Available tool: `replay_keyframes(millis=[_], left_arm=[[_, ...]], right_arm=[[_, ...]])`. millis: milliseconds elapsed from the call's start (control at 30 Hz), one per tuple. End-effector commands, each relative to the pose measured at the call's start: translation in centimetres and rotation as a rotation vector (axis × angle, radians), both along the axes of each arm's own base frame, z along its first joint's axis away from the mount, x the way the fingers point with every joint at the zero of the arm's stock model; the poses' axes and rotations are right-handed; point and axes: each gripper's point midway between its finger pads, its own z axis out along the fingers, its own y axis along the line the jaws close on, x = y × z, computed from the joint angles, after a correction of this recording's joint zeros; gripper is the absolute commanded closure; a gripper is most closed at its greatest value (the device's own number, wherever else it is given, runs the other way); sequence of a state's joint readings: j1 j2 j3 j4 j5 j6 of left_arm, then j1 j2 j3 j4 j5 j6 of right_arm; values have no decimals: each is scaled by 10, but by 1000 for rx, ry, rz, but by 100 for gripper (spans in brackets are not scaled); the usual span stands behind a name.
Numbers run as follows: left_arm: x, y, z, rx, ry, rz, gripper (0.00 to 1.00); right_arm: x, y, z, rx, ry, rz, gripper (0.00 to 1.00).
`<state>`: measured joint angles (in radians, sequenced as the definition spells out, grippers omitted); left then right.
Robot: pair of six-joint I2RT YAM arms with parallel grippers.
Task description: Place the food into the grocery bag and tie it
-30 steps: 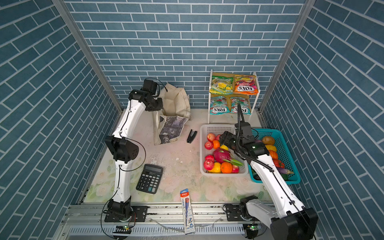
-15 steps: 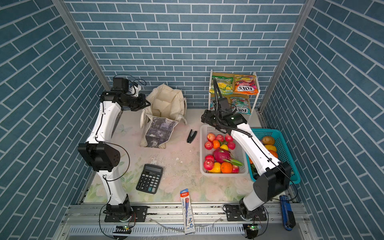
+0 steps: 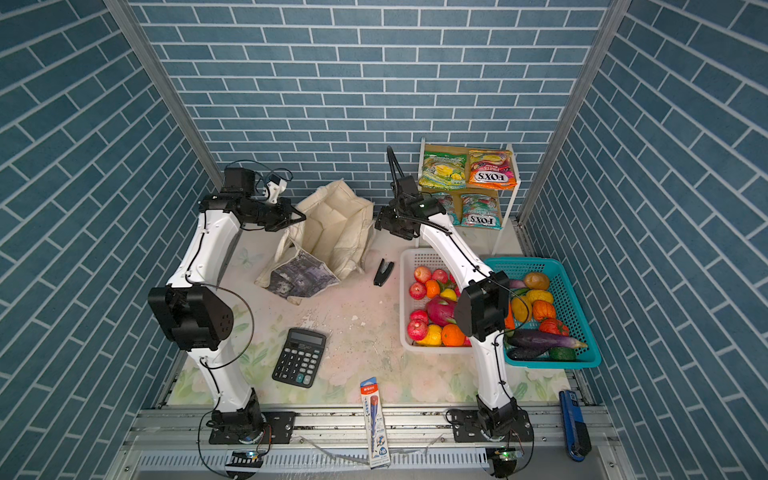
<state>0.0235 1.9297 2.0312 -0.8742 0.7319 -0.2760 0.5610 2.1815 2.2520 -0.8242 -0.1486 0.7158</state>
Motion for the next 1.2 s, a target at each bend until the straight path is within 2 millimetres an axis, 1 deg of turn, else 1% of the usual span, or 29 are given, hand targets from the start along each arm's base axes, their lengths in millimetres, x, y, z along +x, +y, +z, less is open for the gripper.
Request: replay_keyframes(millis=[0,100,200,267,333,367,400,433,467,500,533,567,633,733,767,800,833,867,900,967,1000,1067,1167], left_arm=[[-5,-3,32,-34,-100,-39,100],[-6,-1,31,-38,-97,-38,100],[-5,0,31,-48,-94,-37,100],[-4,1,30,-55,-93,-34,100],[-4,1,30,-65,-96,-30,100],[-3,2,31,-73,-98,-28,100],[-3,2,30,-82,-98,-28,100],[-2,3,30,-87,-97,-25,100],[-2,4,29,-90,-94,-22,100],[-4,5,31,-91,-97,-17,100],[-5,6,33,-91,-101,-14,100],[-7,7,35,-91,-106,-9,100],[-14,10,45,-90,-123,2,100],[-29,13,66,-84,-155,25,100],[-35,14,72,-85,-161,38,100],[-41,14,80,-90,-168,49,100],[-48,13,86,-97,-174,55,100],[-56,11,92,-109,-176,61,100],[-63,11,94,-118,-168,75,100],[-77,10,97,-131,-157,102,100],[-86,6,97,-142,-152,106,100],[-101,-2,92,-154,-124,112,100],[-124,-20,83,-172,-85,110,100]], right_arm=[[-4,20,-18,43,69,8,24],[-5,38,-36,63,91,22,23],[-7,61,-49,113,107,54,23],[-7,72,-59,138,119,61,23],[-5,79,-67,156,130,53,29],[-4,82,-69,169,136,47,36],[-3,86,-68,188,135,45,49],[-3,89,-64,207,126,48,64],[-3,92,-56,224,108,52,78],[-5,94,-46,234,87,56,94],[-6,95,-35,238,67,59,100],[-9,93,-22,236,44,65,100],[-16,84,5,191,-3,69,100],[-33,64,55,101,-81,80,100],[-39,56,67,71,-96,80,100],[-45,50,75,44,-101,81,100],[-55,38,98,36,-129,75,100],[-62,28,108,10,-137,70,100],[-70,19,116,-11,-142,67,100],[-83,1,122,-61,-139,61,100],[-89,-8,124,-91,-135,57,100],[-100,-23,124,-144,-121,59,100],[-116,-39,121,-202,-90,80,100]])
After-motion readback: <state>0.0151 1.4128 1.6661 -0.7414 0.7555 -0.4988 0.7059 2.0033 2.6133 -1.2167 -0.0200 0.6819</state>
